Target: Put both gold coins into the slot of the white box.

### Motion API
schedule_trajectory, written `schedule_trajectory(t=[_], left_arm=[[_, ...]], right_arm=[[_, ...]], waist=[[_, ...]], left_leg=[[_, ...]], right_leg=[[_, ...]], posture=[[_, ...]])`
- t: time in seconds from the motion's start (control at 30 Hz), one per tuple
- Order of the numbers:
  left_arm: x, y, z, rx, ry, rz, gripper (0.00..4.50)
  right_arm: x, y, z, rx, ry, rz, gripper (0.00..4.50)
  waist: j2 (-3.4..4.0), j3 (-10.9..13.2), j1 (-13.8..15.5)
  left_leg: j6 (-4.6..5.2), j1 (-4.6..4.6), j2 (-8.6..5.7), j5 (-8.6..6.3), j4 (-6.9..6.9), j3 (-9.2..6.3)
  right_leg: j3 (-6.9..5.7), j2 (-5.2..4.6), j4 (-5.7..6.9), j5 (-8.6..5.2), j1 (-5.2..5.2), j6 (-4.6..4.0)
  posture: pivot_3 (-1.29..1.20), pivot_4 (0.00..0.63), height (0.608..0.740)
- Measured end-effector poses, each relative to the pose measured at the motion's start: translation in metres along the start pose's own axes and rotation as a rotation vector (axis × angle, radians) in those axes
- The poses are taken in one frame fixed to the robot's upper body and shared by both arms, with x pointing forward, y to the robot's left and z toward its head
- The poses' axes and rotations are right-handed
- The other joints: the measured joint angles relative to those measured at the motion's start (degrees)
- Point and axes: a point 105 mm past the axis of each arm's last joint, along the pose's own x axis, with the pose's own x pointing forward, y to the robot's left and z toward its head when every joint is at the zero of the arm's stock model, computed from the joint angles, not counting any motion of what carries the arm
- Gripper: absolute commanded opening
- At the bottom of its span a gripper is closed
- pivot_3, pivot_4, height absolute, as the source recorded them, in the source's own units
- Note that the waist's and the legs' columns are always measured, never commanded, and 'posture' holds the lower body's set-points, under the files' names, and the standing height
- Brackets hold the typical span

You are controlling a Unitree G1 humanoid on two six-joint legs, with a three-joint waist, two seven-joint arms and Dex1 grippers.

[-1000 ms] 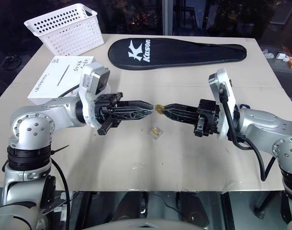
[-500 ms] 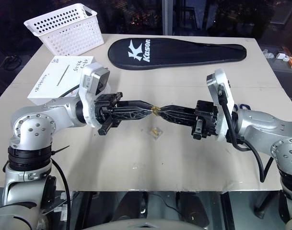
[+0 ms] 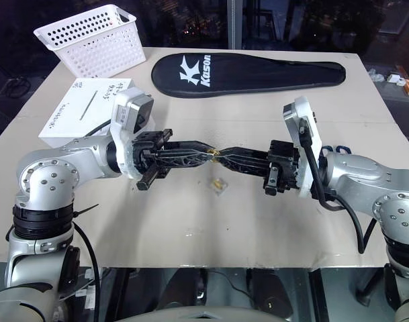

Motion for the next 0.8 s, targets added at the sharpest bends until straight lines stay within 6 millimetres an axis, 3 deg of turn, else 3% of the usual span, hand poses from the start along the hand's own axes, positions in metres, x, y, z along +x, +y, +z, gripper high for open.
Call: schedule_trajectory(t=[0.27,0.37,0.6,0.63,0.8], left_arm=[[-0.003,0.000,0.003,0.010,-0.012,0.008,0.02],[-0.004,0.001,0.003,0.010,-0.014,0.015,0.00],[-0.007,0.013,0.005,0.030,-0.040,0.100,0.00],[-0.009,0.017,0.008,0.041,-0.051,0.130,0.00],[-0.025,0.030,0.022,0.086,-0.111,0.258,0.00]], right_arm=[[0.004,-0.001,0.003,-0.002,-0.017,0.005,0.00],[0.005,-0.002,0.003,-0.009,-0.019,-0.007,0.94],[0.003,-0.006,-0.007,-0.011,0.004,-0.033,4.24],[0.002,-0.008,-0.007,-0.031,0.015,-0.056,4.46],[-0.002,-0.023,-0.001,-0.141,0.012,-0.164,4.46]], waist=[[0.00,0.0,0.0],[0.00,0.0,0.0],[0.00,0.0,0.1],[0.00,0.0,0.0],[0.01,0.1,-0.1]], left_leg=[[0.00,0.00,0.00,0.00,0.00,-0.01],[0.00,0.00,0.00,0.00,0.00,-0.01],[0.00,-0.01,0.00,0.00,0.00,-0.01],[0.00,0.00,0.00,0.00,0.00,-0.01],[0.00,0.00,0.00,0.00,0.00,-0.01]], right_leg=[[-0.01,0.00,0.00,0.00,0.00,0.00],[-0.01,0.00,0.00,0.00,0.00,0.00],[-0.01,-0.01,0.00,0.00,0.00,0.00],[-0.01,-0.01,0.00,0.00,0.00,0.00],[0.00,0.01,0.01,0.00,-0.03,0.00]], posture=[[0.00,0.150,0.740],[0.00,0.150,0.740],[0.00,0.150,0.740],[0.00,0.150,0.740],[0.00,0.150,0.740]])
